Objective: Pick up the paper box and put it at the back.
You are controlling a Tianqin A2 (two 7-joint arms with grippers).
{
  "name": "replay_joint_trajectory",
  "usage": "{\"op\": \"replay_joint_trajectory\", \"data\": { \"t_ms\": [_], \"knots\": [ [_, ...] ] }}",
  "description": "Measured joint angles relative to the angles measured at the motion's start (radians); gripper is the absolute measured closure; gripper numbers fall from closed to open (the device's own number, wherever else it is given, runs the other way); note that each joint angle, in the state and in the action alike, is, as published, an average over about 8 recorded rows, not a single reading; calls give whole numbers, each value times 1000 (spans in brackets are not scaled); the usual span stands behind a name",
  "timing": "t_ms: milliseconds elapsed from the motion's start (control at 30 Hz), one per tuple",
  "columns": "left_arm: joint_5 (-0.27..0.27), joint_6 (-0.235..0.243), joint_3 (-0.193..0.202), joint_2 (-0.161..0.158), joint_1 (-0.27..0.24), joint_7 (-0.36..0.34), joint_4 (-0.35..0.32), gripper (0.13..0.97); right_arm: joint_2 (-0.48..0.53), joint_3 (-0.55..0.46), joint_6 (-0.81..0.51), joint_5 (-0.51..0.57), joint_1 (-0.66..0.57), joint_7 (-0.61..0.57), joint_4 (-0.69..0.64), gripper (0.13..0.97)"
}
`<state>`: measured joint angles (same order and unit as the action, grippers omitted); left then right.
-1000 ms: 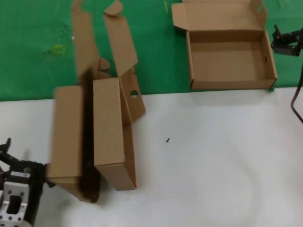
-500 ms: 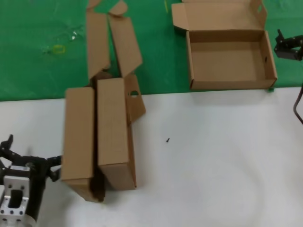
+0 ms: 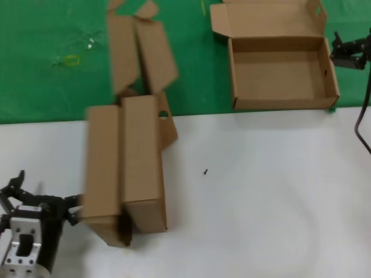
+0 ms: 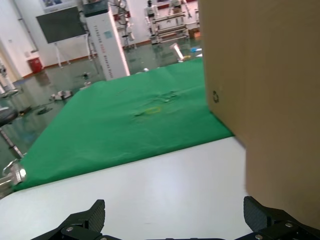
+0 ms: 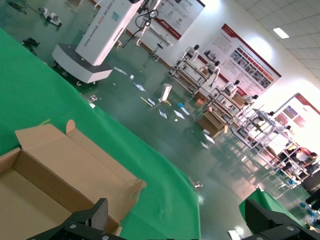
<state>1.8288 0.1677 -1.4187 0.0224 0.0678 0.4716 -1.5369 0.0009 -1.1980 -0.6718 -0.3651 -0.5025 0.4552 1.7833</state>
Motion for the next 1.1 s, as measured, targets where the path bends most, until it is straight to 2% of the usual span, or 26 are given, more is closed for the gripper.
{"op": "replay_joint_trajectory", "data": {
  "t_ms": [233, 467, 567, 900, 1100],
  "knots": [
    [2, -15, 8, 25, -18, -46, 23, 132, 1, 6, 12, -15, 4, -10, -18, 129],
    [-10, -34, -36, 27, -15, -92, 18, 132, 1, 9, 13, -18, 2, -13, -26, 129],
    [-14, -40, -43, 29, -16, -102, 10, 132, 0, 8, 10, -16, -1, -10, -24, 129],
    [-17, -14, -8, 9, -17, -62, 7, 132, 0, 3, 8, -12, 1, -3, -17, 129],
    [-21, -19, 1, 8, -20, -63, -13, 132, 0, 2, 11, -14, 5, -2, -18, 129]
  ]
}}
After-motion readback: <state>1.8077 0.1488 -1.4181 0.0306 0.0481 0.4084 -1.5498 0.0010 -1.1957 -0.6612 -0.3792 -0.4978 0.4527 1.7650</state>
